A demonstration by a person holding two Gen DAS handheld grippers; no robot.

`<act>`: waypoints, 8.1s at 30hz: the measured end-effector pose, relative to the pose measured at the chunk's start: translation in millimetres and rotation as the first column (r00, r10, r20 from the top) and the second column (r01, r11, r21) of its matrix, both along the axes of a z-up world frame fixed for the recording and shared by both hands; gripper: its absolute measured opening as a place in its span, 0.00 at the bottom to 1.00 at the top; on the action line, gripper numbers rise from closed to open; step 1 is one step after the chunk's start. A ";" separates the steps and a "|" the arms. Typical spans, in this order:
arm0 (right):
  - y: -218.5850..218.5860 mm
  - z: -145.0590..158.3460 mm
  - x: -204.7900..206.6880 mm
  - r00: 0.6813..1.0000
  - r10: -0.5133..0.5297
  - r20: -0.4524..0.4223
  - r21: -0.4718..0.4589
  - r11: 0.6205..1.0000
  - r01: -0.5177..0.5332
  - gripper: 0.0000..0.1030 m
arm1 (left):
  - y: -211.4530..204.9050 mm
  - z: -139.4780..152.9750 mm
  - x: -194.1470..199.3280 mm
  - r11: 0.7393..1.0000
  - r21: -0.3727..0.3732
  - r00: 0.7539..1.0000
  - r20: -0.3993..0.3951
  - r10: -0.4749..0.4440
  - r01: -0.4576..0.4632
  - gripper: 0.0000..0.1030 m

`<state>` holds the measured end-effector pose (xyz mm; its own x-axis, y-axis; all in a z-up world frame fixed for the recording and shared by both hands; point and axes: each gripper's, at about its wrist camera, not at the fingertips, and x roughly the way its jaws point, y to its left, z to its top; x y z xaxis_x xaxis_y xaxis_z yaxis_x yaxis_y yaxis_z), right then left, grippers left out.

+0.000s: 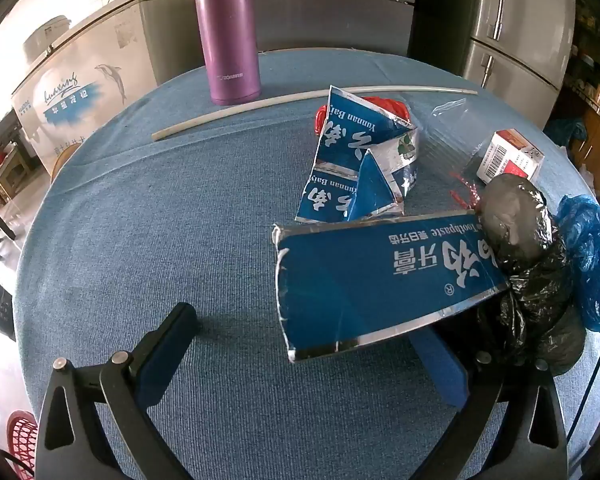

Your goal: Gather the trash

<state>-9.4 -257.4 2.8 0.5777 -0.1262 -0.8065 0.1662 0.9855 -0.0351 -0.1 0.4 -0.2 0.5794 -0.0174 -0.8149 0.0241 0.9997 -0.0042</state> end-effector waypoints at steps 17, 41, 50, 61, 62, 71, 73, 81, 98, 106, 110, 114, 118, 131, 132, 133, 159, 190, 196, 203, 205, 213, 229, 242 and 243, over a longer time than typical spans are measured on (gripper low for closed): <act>-0.1 0.3 0.7 1.000 0.000 0.000 -0.001 1.000 0.000 1.00 | -0.4 -0.1 -0.4 1.000 0.000 1.000 0.000 0.000 0.000 1.00; 0.2 0.6 1.5 1.000 -0.001 0.000 -0.002 1.000 0.001 1.00 | 12.1 38.4 -47.8 0.993 0.106 0.996 0.075 0.042 -0.050 1.00; 2.8 -0.1 -1.6 0.999 -0.054 -0.008 0.001 0.999 0.054 1.00 | 1.6 108.5 -115.7 0.989 0.147 0.970 0.242 -0.008 -0.028 1.00; -5.9 47.1 -59.1 1.000 0.001 0.012 -0.004 1.000 -0.001 1.00 | 4.9 155.9 -164.8 0.984 0.168 0.944 0.330 0.000 -0.059 1.00; -5.0 58.1 -70.2 0.999 0.014 0.042 -0.010 1.000 -0.014 1.00 | 5.0 159.1 -169.2 0.984 0.165 0.943 0.334 0.002 -0.061 1.00; 13.3 158.2 -166.1 0.932 0.117 0.343 0.063 0.987 -0.147 1.00 | 2.0 172.9 -194.3 0.983 0.171 0.941 0.339 0.005 -0.066 1.00; 17.5 166.8 -178.2 0.920 0.115 0.374 0.101 0.981 -0.163 1.00 | 1.4 173.9 -197.8 0.983 0.172 0.941 0.338 0.007 -0.069 1.00; 11.1 176.5 -213.5 0.914 0.118 0.387 0.225 0.950 -0.218 1.00 | -3.2 176.5 -208.5 0.979 0.190 0.939 0.343 0.007 -0.076 1.00; 28.8 181.5 -217.4 0.899 0.196 0.392 0.150 0.950 -0.273 1.00 | -7.4 177.5 -212.7 0.975 0.213 0.937 0.350 -0.011 -0.068 1.00; 24.7 171.3 -202.3 0.922 0.184 0.341 0.181 0.949 -0.256 1.00 | -3.1 176.1 -206.9 0.975 0.209 0.942 0.337 -0.006 -0.069 1.00; 25.1 171.6 -199.9 0.922 0.182 0.341 0.172 0.953 -0.252 1.00 | -1.6 174.6 -203.8 0.976 0.207 0.944 0.331 -0.004 -0.068 1.00; 27.7 171.4 -198.3 0.921 0.185 0.342 0.144 0.959 -0.246 1.00 | -1.0 172.8 -200.6 0.976 0.208 0.946 0.323 -0.003 -0.068 1.00; 22.1 168.9 -193.2 0.926 0.169 0.337 0.157 0.960 -0.232 1.00 | -0.9 170.7 -196.4 0.975 0.211 0.949 0.315 -0.002 -0.068 1.00; 5.1 161.4 -174.0 0.943 0.122 0.311 0.196 0.962 -0.189 1.00 | -3.9 163.5 -178.1 0.972 0.226 0.961 0.277 -0.005 -0.060 1.00; 3.8 160.7 -172.4 0.943 0.119 0.309 0.198 0.962 -0.186 1.00 | -4.1 163.3 -175.8 0.972 0.227 0.962 0.274 -0.005 -0.059 1.00; 3.0 159.8 -170.9 0.944 0.116 0.308 0.200 0.962 -0.183 1.00 | -4.5 163.2 -173.5 0.972 0.229 0.963 0.271 -0.005 -0.059 1.00; -99.3 74.2 30.8 0.992 -0.003 0.127 0.255 0.967 -0.030 0.89 | -55.4 131.7 -46.1 0.982 -0.080 0.985 0.016 -0.171 0.172 1.00; -92.5 59.3 6.3 0.987 0.062 0.150 0.506 0.853 -0.130 0.46 | -88.8 138.5 -66.3 0.934 -0.133 0.944 0.060 -0.325 0.330 0.05; -60.9 80.9 -27.3 0.971 0.119 0.206 0.532 0.820 -0.213 0.46 | -49.9 171.2 -107.9 0.953 -0.117 0.954 0.141 -0.263 0.279 0.04; 8.0 95.1 -53.4 0.938 0.253 0.235 0.525 0.780 -0.342 0.46 | 16.9 176.8 -143.2 0.982 -0.110 0.977 0.167 -0.134 0.154 0.04; 26.4 93.1 -56.3 0.933 0.273 0.234 0.509 0.783 -0.357 0.46 | 33.7 168.9 -149.9 0.983 -0.115 0.978 0.171 -0.121 0.142 0.04; 56.4 62.7 -67.1 0.934 0.314 0.170 0.517 0.778 -0.356 0.46 | 71.4 92.1 -178.4 0.969 -0.229 0.995 0.050 -0.088 0.097 0.06; 78.9 52.8 -72.6 0.922 0.353 0.161 0.480 0.788 -0.386 0.46 | 17.8 76.2 -187.3 0.954 -0.213 0.977 0.037 -0.209 0.213 0.77; 27.8 60.5 -89.3 0.956 0.228 0.187 0.467 0.835 -0.291 0.46 | -33.3 47.8 -138.7 0.916 -0.303 0.953 -0.062 -0.295 0.264 0.77; 26.3 61.8 -90.6 0.956 0.225 0.189 0.466 0.836 -0.289 0.46 | -33.1 43.3 -135.5 0.917 -0.310 0.955 -0.075 -0.288 0.252 0.70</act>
<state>-100.1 -231.1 64.6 0.6317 0.4280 -0.6463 -0.1241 0.8789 0.4606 -135.6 -32.7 43.0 0.4199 -0.4083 -0.8105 0.2742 0.9084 -0.3155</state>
